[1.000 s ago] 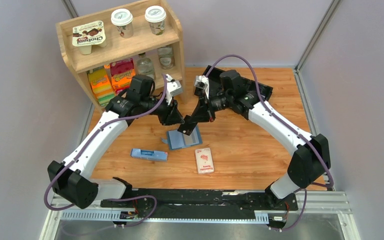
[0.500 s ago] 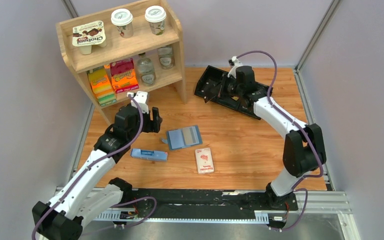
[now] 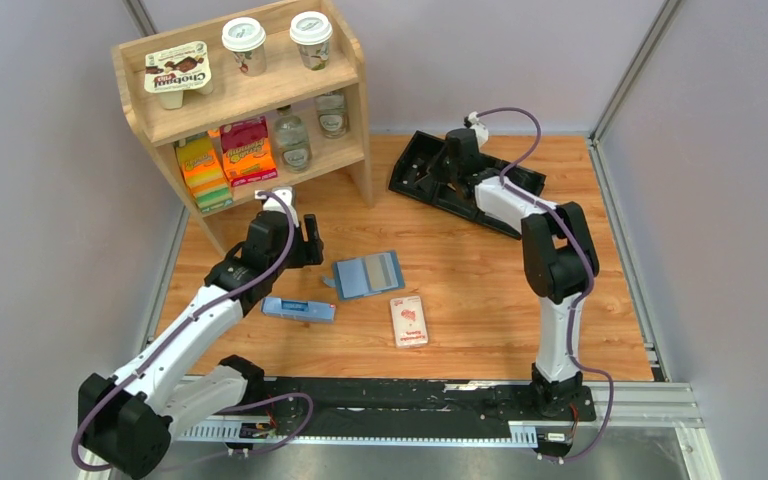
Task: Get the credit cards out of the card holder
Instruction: Place the credit card in the storage box.
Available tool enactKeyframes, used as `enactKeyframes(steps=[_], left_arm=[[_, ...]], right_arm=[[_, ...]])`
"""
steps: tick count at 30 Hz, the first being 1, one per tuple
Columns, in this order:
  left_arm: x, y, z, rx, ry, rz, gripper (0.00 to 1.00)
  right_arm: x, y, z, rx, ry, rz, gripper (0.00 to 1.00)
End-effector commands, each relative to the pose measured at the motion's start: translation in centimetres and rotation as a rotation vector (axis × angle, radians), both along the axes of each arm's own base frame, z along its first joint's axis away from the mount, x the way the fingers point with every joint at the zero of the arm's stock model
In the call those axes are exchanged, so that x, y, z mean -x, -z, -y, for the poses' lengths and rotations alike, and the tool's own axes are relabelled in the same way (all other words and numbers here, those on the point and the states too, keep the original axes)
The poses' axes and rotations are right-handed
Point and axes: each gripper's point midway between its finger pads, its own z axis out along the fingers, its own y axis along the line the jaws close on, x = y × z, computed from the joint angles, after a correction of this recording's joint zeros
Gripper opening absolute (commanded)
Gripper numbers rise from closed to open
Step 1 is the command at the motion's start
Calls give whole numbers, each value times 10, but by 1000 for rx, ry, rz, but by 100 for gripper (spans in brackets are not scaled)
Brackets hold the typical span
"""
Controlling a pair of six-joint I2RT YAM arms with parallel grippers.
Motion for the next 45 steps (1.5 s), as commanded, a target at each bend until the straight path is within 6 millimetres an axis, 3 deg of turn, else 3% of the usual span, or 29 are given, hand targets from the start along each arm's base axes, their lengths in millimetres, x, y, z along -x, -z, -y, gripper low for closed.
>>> enactKeyframes(steps=[1,11,16,19,25,28,30,34,40,45], left_arm=[[-2,3,3,31,-32,-39,78],[-2,18,33,90,86,-132,78],[0,23,36,93,96,-167,78],[3,23,37,102,102,-172,78],[6,22,37,105,106,-181,78],[5,25,37,91,113,-200,78],[4,27,40,88,122,-216,78],[-2,26,48,93,143,-242,77],[-8,43,60,104,159,-325,77],[-10,61,71,123,179,-401,75]], right_arm=[[-39,-29,0,-68,126,110,0],[-61,-3,-27,-63,111,70,5],[-58,15,-28,-1,116,20,14],[-53,9,-25,45,115,36,25],[-31,-34,-7,132,129,107,45],[-12,-60,4,166,121,143,52],[6,-63,6,194,87,139,55],[45,-72,-7,217,-49,127,58],[121,-47,-36,189,-268,37,56],[188,-18,-75,172,-450,-45,54]])
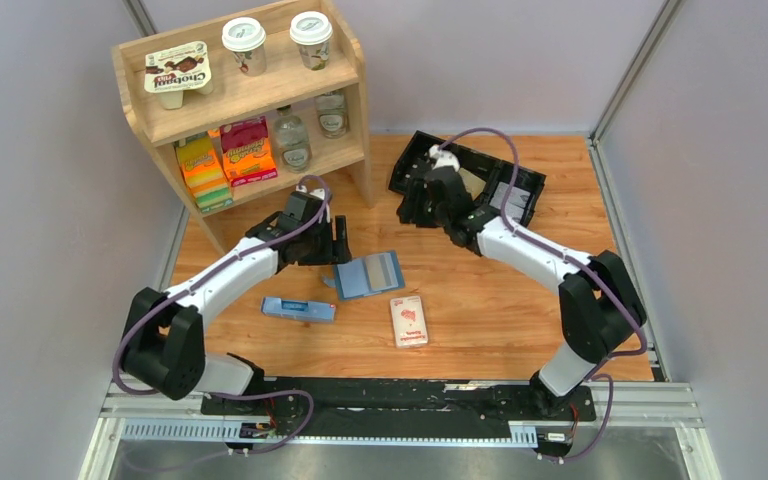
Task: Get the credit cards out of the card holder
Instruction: Place the credit card in the storage box, then remove the credit card from the card holder.
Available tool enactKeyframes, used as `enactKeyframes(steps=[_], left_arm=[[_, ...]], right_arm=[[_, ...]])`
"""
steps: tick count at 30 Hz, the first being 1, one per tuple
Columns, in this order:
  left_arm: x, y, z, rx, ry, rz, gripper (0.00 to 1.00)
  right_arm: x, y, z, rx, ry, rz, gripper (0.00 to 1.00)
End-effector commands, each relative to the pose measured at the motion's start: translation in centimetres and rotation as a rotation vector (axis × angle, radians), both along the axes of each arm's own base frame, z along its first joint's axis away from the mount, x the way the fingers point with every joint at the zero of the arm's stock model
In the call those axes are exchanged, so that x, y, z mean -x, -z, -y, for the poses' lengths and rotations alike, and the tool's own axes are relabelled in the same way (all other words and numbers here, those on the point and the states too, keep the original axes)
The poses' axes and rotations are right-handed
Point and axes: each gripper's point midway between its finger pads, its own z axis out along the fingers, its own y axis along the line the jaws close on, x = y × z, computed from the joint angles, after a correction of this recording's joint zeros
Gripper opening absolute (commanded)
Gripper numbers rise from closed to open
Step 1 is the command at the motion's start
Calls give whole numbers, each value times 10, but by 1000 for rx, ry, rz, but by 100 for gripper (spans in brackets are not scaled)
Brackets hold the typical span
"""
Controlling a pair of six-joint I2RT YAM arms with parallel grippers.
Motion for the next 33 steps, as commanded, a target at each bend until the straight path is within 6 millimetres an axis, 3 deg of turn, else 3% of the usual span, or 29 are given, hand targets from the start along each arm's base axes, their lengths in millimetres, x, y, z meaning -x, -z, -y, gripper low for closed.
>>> enactKeyframes(steps=[1,5,16,25,33], left_arm=[[-7,-1,16,54,21,-35,75],[-5,15,18,47,16,-98,74],[14,56,20,42,-7,-262,69],[28,69,22,70,-18,-324,66],[31,73,25,84,-9,-337,46]], right_arm=[[62,28,-34,1,-184,-108,53],[91,57,-53,6,-256,-194,50],[108,112,-64,77,-321,-333,47],[116,124,-68,90,-364,-373,46],[112,124,-65,126,-349,-363,45]])
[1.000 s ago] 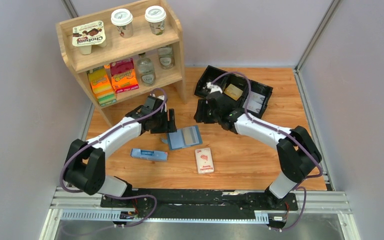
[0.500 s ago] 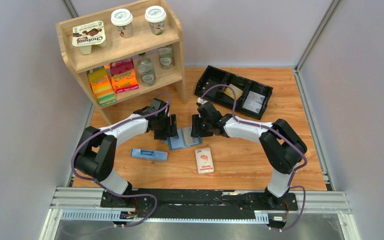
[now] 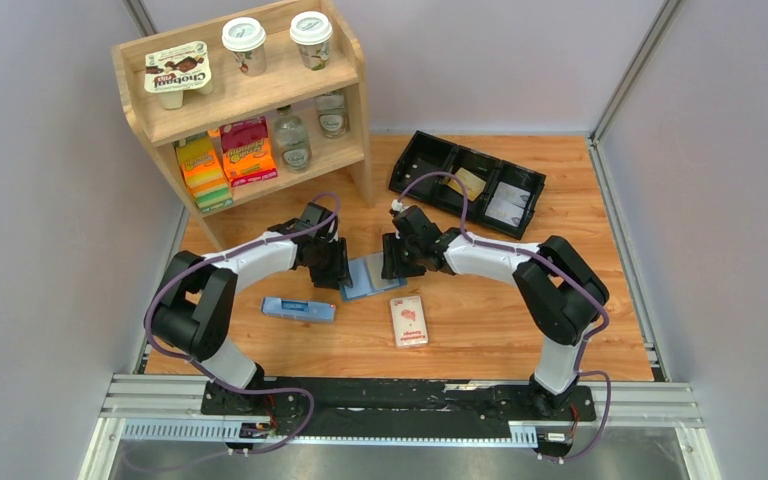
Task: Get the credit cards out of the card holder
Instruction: Remove the credit card from the card holder.
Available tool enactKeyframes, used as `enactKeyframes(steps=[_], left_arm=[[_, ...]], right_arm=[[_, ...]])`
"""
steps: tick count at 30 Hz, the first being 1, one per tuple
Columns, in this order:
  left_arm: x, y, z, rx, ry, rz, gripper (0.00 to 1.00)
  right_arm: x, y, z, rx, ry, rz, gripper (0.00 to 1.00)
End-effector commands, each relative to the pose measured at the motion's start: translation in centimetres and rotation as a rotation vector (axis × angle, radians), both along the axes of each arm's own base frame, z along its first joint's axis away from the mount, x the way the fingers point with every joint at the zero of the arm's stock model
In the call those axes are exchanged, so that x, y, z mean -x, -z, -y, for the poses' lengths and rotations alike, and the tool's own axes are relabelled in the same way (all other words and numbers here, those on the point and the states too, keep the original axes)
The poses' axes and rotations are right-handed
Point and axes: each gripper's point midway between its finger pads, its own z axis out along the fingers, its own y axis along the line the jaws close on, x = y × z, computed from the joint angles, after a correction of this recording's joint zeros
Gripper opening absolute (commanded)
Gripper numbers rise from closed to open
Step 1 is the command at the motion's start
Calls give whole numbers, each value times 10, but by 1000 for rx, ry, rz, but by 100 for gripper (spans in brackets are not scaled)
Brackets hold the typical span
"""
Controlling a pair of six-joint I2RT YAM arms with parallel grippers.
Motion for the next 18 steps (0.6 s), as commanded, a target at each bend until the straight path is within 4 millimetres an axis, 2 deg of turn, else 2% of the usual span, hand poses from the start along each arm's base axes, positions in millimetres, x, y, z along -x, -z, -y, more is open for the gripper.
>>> enactKeyframes(steps=[1,8,11,18], left_arm=[[-3,-2,7,39,1,3,45],[-2,0,8,43,4,-4,43],[-2,1,9,44,7,-11,43],[-2,1,8,42,6,-10,43]], right_arm=[[-11,-13,-8,6,-8,54,45],[-26,-35,0,37,36,151,51],[-28,-36,2,50,51,170,53],[-26,-33,-7,23,14,154,52]])
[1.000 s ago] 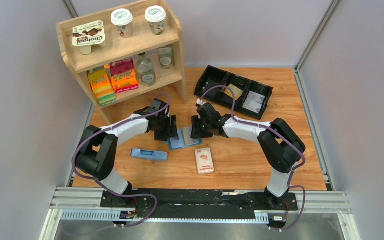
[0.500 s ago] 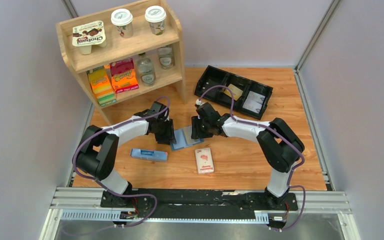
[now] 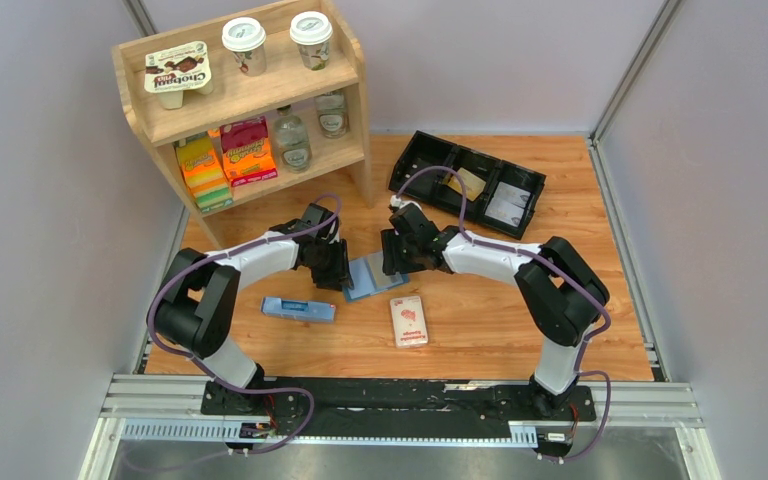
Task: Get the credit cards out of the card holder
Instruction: Remove the credit card from the card holder.
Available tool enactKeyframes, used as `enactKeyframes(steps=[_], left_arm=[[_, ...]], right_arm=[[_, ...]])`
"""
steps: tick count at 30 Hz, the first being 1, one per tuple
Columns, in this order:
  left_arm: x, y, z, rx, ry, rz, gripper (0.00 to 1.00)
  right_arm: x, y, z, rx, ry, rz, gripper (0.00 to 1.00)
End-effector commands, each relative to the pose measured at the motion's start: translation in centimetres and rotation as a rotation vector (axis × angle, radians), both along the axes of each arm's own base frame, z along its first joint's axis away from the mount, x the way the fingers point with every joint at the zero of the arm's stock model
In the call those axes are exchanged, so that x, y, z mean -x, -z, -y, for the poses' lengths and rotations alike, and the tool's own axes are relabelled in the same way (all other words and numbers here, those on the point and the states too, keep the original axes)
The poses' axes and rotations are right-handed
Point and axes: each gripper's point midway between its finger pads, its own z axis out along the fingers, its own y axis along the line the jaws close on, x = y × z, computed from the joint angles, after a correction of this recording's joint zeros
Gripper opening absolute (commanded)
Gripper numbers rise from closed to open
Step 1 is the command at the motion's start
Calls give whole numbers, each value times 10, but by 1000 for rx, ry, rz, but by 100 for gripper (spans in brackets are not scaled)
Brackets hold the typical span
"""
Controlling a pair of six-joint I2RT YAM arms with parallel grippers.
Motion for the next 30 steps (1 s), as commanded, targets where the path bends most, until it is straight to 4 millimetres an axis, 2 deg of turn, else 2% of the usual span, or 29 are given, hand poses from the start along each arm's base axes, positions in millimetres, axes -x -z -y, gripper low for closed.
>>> enactKeyframes(steps=[1,2,7,15,22,30], left_arm=[[-5,-4,5,27,-2,16,42],[-5,-3,5,27,-1,16,43],[-4,-2,5,27,-2,10,42],[-5,-3,7,39,5,9,41],[-5,-3,9,47,8,11,41],[-5,-4,9,46,9,14,41]], right_arm=[[-11,-25,-16,-51,-24,68,52],[-6,-23,-20,-69,-48,45,52],[-2,-11,-20,-56,-61,19,48],[3,1,-25,-49,-95,-24,47],[11,-24,-43,-160,-177,-20,46],[13,-53,-51,-226,-207,13,46]])
